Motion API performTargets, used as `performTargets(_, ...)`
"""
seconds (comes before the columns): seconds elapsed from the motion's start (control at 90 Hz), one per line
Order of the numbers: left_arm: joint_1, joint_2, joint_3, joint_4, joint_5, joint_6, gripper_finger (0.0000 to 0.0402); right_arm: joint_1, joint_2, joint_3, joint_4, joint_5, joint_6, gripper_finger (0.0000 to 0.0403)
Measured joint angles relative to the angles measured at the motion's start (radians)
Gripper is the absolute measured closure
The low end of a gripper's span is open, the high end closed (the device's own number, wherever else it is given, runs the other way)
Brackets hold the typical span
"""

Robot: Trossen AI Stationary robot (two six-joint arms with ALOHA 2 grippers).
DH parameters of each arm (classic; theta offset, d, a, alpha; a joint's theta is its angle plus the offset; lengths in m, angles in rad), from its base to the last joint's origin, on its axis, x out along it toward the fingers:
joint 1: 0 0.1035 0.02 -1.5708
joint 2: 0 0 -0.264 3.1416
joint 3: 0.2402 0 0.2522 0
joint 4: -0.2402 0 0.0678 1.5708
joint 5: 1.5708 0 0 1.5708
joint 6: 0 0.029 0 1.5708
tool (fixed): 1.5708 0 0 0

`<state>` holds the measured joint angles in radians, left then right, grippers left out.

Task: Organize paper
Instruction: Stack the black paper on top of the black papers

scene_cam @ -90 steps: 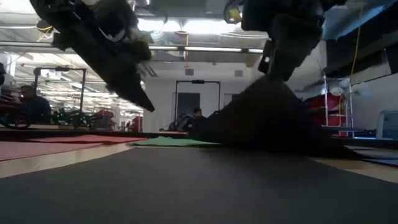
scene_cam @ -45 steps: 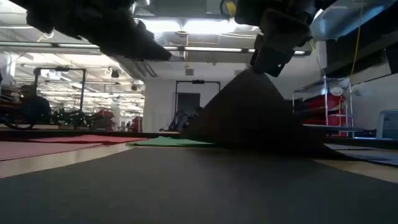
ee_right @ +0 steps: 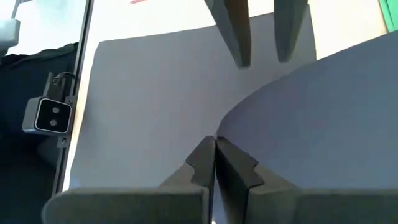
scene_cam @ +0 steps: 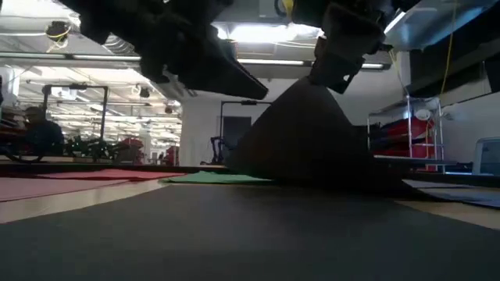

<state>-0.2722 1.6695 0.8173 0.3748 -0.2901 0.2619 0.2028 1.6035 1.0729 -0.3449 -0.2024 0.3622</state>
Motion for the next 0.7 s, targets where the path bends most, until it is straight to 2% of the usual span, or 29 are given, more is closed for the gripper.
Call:
performTargets(0.389, 0.027, 0.024, 0.034, -0.051, 0.002, -0.008, 0.0298, 0.0, 0.0, 0.0, 0.011, 0.0, 0.0, 0.0403)
performTargets(0.544, 0.04, 0.024, 0.034, -0.06, 0.002, -0.011, 0.032, 0.0, 0.0, 0.0, 0.022, 0.0, 0.0, 0.0403)
performTargets(0.7, 0.032, 0.024, 0.034, -0.068, 0.002, 0.004, 0.0359, 0.0, 0.0, 0.0, 0.035, 0.0, -0.002, 0.0403)
